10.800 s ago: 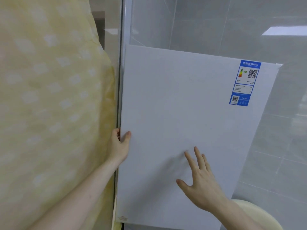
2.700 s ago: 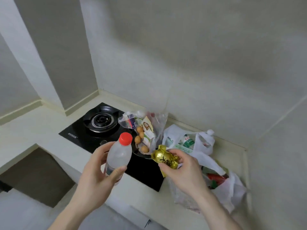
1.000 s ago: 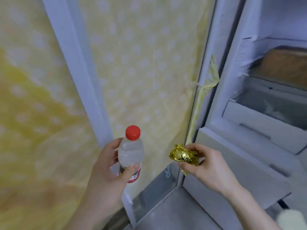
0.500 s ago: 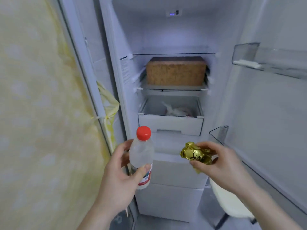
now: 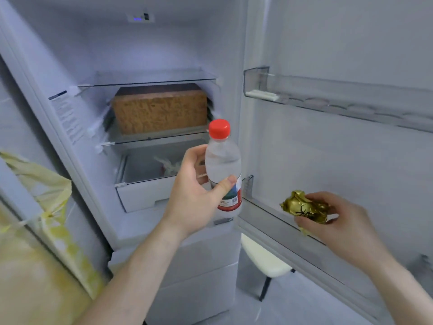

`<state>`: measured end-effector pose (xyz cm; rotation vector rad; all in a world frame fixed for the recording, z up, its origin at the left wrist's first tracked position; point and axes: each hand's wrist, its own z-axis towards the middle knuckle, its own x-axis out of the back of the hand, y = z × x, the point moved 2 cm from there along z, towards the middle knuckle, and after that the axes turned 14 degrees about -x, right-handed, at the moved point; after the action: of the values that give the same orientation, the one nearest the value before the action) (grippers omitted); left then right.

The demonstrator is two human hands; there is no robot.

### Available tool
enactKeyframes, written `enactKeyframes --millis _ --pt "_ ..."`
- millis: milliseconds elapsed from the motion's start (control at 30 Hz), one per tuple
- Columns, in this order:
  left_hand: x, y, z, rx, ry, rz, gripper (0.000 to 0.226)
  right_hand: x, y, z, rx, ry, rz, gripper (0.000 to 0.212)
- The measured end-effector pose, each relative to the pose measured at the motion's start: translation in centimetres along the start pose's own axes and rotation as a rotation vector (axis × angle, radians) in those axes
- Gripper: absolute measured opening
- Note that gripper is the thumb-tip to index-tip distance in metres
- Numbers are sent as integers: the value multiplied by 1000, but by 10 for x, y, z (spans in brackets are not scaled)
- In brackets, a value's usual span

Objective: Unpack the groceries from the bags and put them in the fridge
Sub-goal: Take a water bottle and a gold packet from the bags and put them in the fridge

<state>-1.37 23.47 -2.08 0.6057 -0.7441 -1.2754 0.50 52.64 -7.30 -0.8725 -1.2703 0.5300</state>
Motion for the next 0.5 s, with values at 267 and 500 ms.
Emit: enactKeyframes --millis 267,500 --pt "-65 -15 34 -9 -42 -53 61 28 35 14 -74 12 -33 39" --pt "-74 1 29 -94 -63 -8 66 19 47 22 -56 -46 -84 40"
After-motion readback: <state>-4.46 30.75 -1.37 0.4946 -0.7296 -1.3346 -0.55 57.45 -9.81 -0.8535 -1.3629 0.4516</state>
